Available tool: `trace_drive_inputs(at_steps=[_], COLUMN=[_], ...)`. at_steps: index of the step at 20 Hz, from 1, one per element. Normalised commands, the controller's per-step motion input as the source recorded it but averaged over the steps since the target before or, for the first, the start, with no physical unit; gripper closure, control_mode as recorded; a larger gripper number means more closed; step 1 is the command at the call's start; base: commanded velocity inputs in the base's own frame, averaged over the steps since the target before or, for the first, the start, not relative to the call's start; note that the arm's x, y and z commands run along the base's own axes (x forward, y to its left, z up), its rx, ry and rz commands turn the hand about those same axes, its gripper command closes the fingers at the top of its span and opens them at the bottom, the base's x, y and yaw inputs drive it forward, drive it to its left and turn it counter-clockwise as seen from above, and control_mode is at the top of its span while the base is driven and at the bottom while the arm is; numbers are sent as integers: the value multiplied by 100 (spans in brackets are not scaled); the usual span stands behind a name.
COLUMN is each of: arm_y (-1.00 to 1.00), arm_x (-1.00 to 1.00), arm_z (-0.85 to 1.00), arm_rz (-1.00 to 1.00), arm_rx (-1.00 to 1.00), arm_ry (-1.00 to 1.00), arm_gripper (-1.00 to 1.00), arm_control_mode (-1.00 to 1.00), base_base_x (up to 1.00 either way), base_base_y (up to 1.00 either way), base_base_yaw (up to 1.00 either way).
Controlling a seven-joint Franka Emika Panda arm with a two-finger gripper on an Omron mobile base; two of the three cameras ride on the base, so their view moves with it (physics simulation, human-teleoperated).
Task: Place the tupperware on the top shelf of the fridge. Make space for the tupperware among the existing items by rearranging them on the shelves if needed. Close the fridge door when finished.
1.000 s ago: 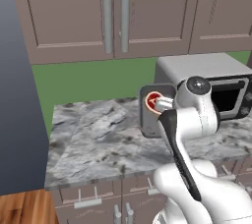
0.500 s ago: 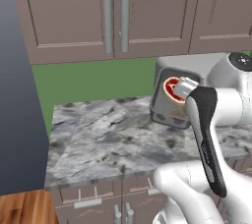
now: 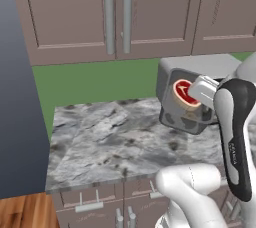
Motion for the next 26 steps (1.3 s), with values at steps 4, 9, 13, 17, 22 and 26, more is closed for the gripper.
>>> trace_drive_inputs(at_steps=[4,9,13,17,22,26], arm_y=[0,0,0,0,0,0], arm_x=[0,-4,0,0,0,0], arm_z=[0,8,0,0,0,0], arm_rz=[0,0,0,0,0,0], arm_rx=[0,0,0,0,0,0], arm_ry=[0,-1,0,0,0,0], arm_gripper=[100,100,100,100,100,100], arm_control_mode=[-100,100,100,100,100,100], base_base_x=[0,-33,-97,-86,-46,-13], base_base_y=[0,0,0,-21,-23,-27], base_base_yaw=[0,0,-1,-31,-68,-72])
